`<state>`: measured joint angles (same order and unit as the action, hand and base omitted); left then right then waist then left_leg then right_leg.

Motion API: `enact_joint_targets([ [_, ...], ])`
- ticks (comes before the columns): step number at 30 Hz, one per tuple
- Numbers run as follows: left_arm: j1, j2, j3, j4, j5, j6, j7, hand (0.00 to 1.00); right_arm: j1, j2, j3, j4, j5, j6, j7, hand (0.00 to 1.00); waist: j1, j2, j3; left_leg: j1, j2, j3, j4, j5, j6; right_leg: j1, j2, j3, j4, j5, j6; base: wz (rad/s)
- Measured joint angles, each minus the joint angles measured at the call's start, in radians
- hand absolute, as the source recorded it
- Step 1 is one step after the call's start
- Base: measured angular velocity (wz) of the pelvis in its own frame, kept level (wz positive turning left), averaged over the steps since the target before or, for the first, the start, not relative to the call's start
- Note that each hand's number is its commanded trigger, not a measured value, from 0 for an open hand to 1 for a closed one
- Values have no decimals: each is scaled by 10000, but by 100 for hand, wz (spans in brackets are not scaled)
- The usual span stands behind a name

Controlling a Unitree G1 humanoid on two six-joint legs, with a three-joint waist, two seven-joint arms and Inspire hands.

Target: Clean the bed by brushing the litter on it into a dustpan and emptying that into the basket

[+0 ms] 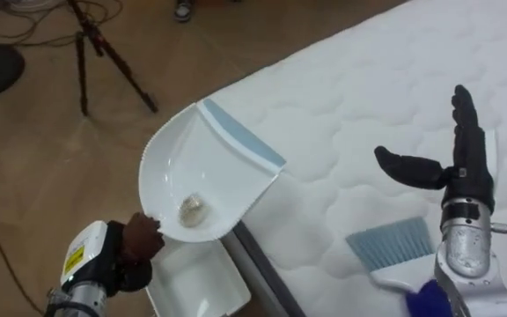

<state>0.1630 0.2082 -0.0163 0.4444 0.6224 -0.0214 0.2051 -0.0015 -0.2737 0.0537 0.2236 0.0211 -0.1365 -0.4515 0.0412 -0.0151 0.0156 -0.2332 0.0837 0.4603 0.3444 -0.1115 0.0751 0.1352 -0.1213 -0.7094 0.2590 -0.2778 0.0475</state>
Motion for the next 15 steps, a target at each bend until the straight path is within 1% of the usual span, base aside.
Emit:
enact_joint_targets([
  [1,-39,0,2,0,-8,15,-5,100,3,0,0,1,37,1,-54,0,-44,25,-5,-16,-95,-28,-14,24,39,71,4,-189,5,-3,5,39],
  [3,-70,-4,-6,-9,-9,15,-10,100,2,-2,0,-27,36,1,-193,0,-58,69,-33,-24,-142,-72,-39,31,61,103,10,-399,102,-5,8,29],
  [4,-81,-7,-5,-12,-8,15,-12,100,1,-2,-1,-33,33,1,-303,0,-65,114,-60,-48,-209,-179,-75,57,128,118,-38,-459,279,-7,12,27],
  [5,-102,-8,-6,-12,-5,17,-16,100,6,-8,-13,-32,45,2,-364,0,-101,126,-65,-50,-261,-254,-94,70,153,107,-94,-506,396,-25,44,28],
  [6,-149,-32,-6,-12,15,23,-19,100,9,-26,-42,-29,49,11,-497,0,-75,126,-66,-17,-340,-301,-142,60,229,46,-252,-576,733,-82,128,28],
  [7,-150,-49,3,-12,137,23,-24,100,21,-27,-58,-26,45,16,-612,0,-92,142,-72,63,-457,-464,-209,57,289,15,-439,-613,1166,-103,143,26],
  [8,-160,-50,10,-15,234,20,-32,100,46,-25,-92,-26,47,16,-645,0,-97,144,-71,116,-504,-551,-234,29,331,9,-537,-611,1411,-103,143,33],
  [9,-165,-49,6,-18,280,16,-55,100,83,-25,-168,-24,55,17,-702,0,-93,154,-75,213,-604,-757,-233,-89,398,-99,-803,-552,2096,-104,141,41],
  [10,-191,-48,3,-22,215,5,-101,100,84,-24,-269,-23,53,16,-761,0,-95,161,-72,282,-668,-941,-189,-206,502,-370,-1175,-333,3070,-106,135,40],
  [11,-209,-48,-6,-24,159,-1,-113,100,79,-29,-307,-25,53,13,-811,0,-83,162,-70,320,-772,-1094,-180,-276,607,-548,-1349,-79,3521,-132,66,28],
  [12,-224,-54,-8,-21,24,-9,-113,100,16,-26,-342,-23,50,-1,-861,0,-68,181,-56,333,-1029,-1589,-171,-337,717,-965,-1464,669,4016,-326,-75,6],
  [13,-220,-50,14,-6,-17,-8,-112,100,-12,33,-320,-21,49,-18,-868,0,-3,264,-12,356,-1239,-2103,-180,-357,774,-1378,-1333,1155,4130,-529,-182,6],
  [14,-221,-32,28,-7,-11,-7,-113,100,21,92,-313,-22,48,-23,-883,0,-33,292,0,382,-1335,-2354,-189,-359,780,-1568,-1211,1335,4139,-580,-207,23],
  [15,-230,16,34,-7,-18,-9,-113,100,95,254,-313,-7,48,-24,-931,0,-94,312,13,418,-1491,-2853,-192,-331,833,-1968,-975,1654,4126,-600,-202,45],
])
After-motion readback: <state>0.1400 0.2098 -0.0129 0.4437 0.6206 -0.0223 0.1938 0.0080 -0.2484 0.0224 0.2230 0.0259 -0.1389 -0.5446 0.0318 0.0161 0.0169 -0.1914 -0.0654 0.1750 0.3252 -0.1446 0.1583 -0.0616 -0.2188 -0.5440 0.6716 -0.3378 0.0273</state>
